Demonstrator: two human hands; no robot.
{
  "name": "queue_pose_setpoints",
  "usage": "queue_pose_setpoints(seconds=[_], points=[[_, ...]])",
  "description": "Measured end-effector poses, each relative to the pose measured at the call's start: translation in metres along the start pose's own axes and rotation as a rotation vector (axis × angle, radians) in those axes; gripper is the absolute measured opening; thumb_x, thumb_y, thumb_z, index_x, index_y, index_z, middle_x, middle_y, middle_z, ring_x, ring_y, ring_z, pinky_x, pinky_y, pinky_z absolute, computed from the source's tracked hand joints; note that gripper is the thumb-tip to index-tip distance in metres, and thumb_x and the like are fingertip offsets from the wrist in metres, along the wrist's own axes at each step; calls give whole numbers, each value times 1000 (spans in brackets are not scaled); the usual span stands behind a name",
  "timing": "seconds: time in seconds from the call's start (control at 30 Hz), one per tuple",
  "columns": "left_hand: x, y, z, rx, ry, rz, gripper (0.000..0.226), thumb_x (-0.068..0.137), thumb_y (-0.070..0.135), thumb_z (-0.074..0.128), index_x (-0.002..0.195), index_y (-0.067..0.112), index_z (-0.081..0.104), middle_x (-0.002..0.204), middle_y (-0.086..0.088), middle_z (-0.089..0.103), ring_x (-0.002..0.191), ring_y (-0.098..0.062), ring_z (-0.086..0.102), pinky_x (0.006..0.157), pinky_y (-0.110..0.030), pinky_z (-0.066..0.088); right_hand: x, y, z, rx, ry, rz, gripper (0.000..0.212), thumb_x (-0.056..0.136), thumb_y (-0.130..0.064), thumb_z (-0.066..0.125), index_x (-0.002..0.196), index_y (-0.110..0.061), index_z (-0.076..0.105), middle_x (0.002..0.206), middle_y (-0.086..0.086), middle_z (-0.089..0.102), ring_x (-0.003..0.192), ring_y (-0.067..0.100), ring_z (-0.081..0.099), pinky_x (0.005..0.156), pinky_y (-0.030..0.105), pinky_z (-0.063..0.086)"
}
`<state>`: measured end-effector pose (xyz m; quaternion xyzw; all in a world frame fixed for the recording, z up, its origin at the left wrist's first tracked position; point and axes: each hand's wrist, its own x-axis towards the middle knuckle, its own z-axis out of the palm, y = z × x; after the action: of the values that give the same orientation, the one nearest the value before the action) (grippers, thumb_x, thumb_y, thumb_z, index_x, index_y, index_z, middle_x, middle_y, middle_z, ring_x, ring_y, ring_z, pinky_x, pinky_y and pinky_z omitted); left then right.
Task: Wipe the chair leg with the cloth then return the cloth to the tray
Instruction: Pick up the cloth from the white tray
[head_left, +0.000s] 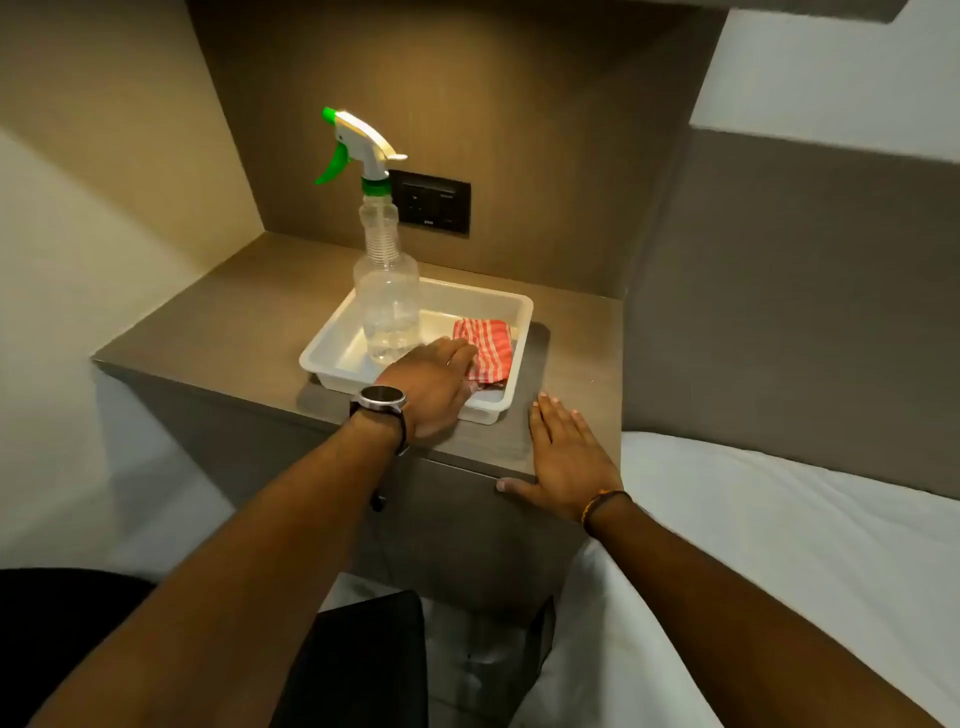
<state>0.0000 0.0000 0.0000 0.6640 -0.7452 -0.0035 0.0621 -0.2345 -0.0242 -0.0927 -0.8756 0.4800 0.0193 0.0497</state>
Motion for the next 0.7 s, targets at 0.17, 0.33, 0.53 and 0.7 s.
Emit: queue_pose_setpoints(seconds=[0.17, 0.33, 0.53, 0.7], points=[[40, 5, -1, -28, -181, -28, 73, 99, 43, 65, 161, 20, 34, 168, -5, 41, 150, -33, 47, 118, -50, 45, -1, -1, 2, -16, 10, -13, 125, 79, -93, 34, 164, -13, -7, 175, 11, -7, 162, 30, -5, 128, 45, -5], [65, 4, 3, -51, -300, -43, 79, 89, 45, 78, 153, 14, 45, 151, -12, 60, 134, -34, 61, 114, -46, 49, 1, 2, 5, -1, 12, -17, 124, 79, -93, 35, 164, -14, -8, 176, 10, -7, 162, 29, -6, 125, 44, -10], [79, 9, 17, 0, -308, -86, 68, 87, 46, 80, 143, 18, 56, 136, -11, 70, 120, -33, 68, 107, -46, 55, 3, 4, 10, 9, 27, -24, 125, 78, -93, 35, 164, -14, -7, 176, 10, -6, 162, 30, -5, 127, 47, -7], [84, 12, 14, 129, -196, -66, 42, 94, 35, 75, 130, 13, 71, 122, -12, 76, 110, -34, 73, 97, -44, 59, 4, 6, 12, 13, 34, -29, 123, 79, -92, 36, 165, -14, -5, 176, 10, -4, 162, 30, -3, 126, 47, -7]])
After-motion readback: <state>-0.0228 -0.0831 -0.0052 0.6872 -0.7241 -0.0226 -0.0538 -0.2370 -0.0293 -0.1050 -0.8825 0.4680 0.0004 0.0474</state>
